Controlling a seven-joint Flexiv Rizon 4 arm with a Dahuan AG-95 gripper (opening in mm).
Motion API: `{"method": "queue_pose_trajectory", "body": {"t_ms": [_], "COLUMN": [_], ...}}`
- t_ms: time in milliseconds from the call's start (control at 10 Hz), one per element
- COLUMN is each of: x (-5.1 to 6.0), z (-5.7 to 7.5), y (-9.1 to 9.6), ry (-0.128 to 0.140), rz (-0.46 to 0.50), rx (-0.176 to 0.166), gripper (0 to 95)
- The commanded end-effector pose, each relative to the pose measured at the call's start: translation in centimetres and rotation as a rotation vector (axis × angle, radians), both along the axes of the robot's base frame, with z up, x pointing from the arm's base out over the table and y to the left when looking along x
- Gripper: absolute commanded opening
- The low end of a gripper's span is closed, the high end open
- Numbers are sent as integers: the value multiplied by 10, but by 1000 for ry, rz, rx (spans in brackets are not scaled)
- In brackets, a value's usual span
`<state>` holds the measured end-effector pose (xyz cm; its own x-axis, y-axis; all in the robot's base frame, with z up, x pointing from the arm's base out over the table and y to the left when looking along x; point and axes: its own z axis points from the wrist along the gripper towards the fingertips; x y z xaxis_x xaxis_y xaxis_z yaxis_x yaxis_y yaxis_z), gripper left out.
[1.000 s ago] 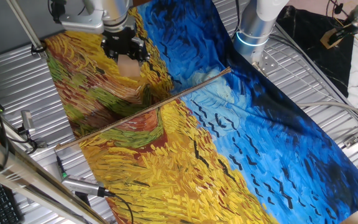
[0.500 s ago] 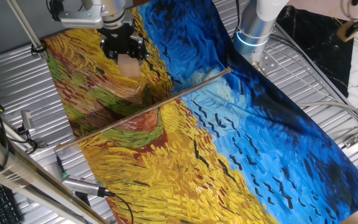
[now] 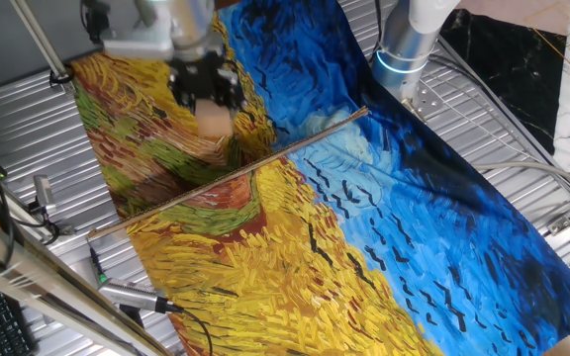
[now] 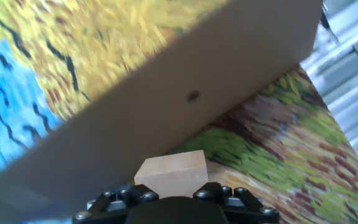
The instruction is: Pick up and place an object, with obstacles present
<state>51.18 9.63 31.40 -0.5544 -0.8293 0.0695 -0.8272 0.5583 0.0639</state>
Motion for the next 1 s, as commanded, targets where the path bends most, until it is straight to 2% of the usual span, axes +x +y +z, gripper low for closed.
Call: {"method": "queue_pose_trajectory", "body": {"t_ms": [100,200,400,600,1000], "x": [0,-3,-7,-7,-7], "z": [4,2,-4,-8,-8], "y": [52,79,105,113,112], "ry": [-6,-7,-18,-25,-19], "rz": [-40,-61,-75,-69,39], "rx": [-15,-25,-33,-39,-33], "gripper": [0,0,0,0,0]}}
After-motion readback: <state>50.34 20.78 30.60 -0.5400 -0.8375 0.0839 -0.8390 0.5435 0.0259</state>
